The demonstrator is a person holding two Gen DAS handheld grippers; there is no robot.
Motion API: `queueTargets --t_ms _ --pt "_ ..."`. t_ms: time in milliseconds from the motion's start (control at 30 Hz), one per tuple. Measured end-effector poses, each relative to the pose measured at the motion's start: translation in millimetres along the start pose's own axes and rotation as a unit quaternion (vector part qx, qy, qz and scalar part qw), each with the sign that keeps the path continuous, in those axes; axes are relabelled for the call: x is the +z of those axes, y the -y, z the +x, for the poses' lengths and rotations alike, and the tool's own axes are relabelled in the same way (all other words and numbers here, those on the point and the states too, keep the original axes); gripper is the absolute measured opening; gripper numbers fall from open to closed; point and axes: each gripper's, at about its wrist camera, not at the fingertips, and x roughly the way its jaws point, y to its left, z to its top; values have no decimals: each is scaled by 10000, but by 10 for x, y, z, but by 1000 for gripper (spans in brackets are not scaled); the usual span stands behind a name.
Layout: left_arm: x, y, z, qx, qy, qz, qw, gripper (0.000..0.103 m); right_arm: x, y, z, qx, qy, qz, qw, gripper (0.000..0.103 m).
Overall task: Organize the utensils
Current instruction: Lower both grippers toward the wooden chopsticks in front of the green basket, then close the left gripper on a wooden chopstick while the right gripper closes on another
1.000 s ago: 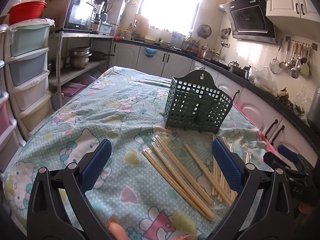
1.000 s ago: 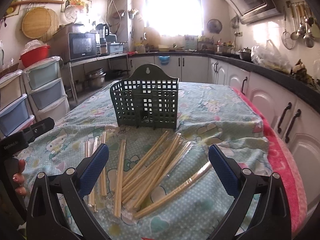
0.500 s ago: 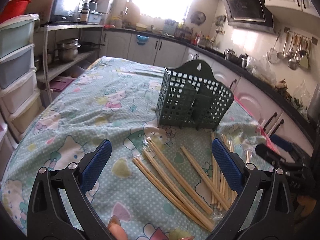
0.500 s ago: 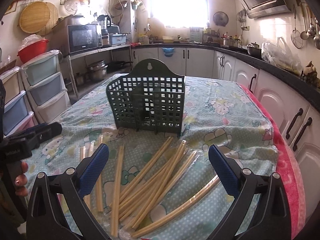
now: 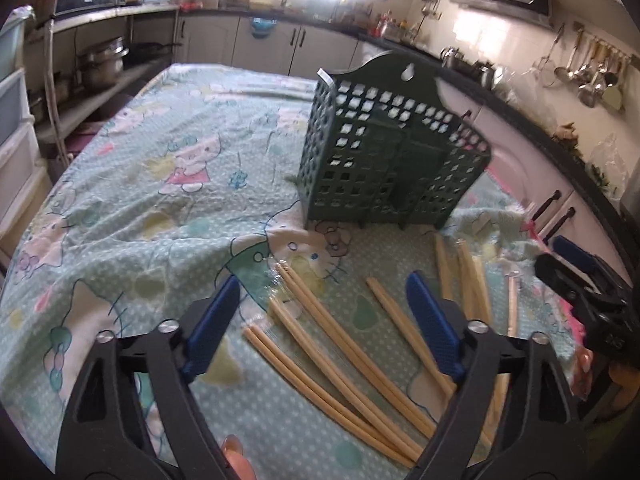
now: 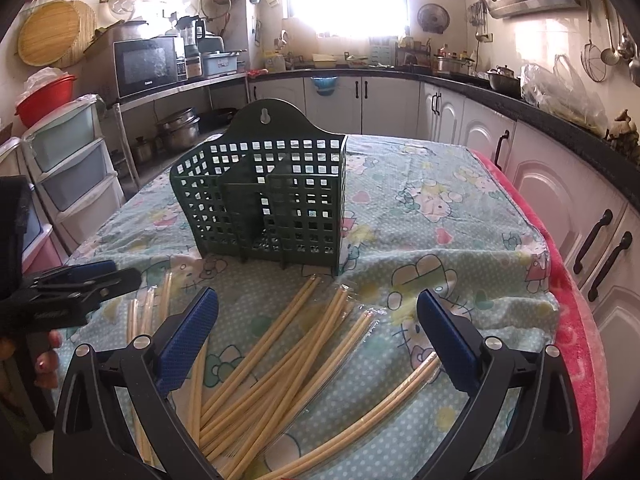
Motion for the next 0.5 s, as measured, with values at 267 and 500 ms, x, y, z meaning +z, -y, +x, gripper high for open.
queueTargets --t_ms 267,500 --pt "135 -165 377 99 -650 -211 9976 53 37 73 234 47 -410 -1 9991 84" --pt "181 -156 554 83 -861 -199 9960 41 17 166 484 87 -776 61 9969 74"
